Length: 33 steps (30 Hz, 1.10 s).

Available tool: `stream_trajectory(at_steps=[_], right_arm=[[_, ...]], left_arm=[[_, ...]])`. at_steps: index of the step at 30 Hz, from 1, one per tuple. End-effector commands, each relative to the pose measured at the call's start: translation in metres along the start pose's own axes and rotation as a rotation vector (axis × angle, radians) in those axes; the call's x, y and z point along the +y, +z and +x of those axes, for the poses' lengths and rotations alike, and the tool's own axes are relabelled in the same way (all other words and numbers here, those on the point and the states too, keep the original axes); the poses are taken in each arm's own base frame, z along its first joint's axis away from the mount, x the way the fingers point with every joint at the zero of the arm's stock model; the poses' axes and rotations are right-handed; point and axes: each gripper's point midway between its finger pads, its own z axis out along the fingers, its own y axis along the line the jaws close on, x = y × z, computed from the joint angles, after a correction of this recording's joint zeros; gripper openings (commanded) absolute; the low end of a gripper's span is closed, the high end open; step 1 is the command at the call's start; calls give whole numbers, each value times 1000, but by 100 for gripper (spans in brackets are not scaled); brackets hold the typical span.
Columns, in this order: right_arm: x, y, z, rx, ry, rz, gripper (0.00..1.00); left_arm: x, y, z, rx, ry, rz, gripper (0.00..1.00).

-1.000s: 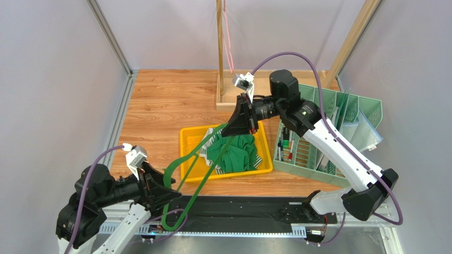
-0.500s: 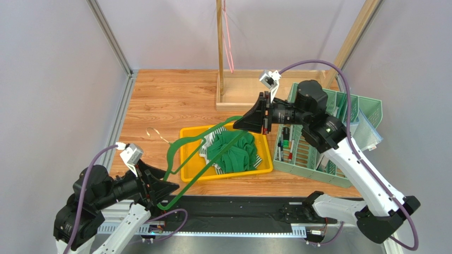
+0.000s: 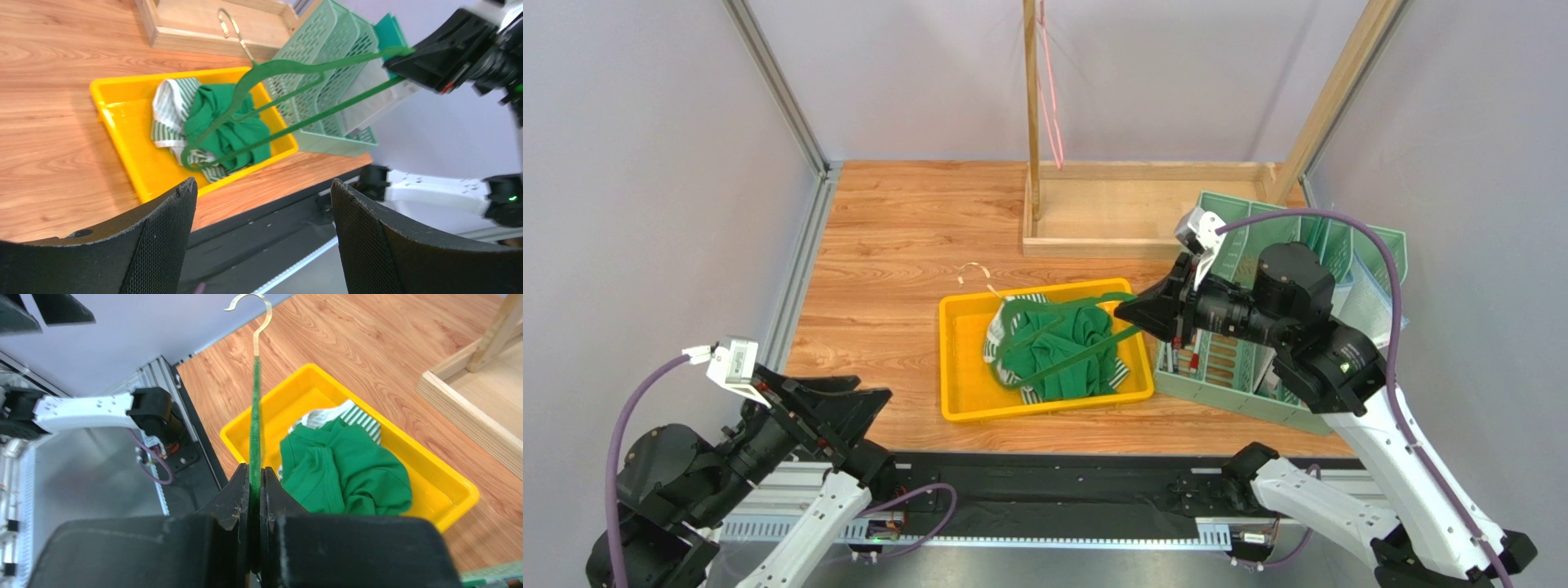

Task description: Remove the tank top from the hanger

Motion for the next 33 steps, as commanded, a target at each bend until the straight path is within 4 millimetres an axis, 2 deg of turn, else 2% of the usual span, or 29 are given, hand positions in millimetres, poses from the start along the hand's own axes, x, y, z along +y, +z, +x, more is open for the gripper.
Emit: stream_trajectory(at_steps=[1,6,11,17,22,33], right_arm=[[-7,-9,1,-16,-135,35,0],[5,-12,-7,-59,-147,-15,0],[14,-14,-6,-50,-140,-59,0],[27,-25,-5,-60,-146,-104,0],[52,-37,-4,-57,-144,-214,0],[74,-56,-3,-66,-148,-288,0]], left_arm=[[-23,27,-18,-1,-157,63,84],[-30,60,-24,37,-120,102,83],[-27,77,-36,5,-3,102,82],[-42,98,-31,81,57,201,82],[-42,107,-21,160,102,224,82],[-44,114,-10,198,111,272,80]])
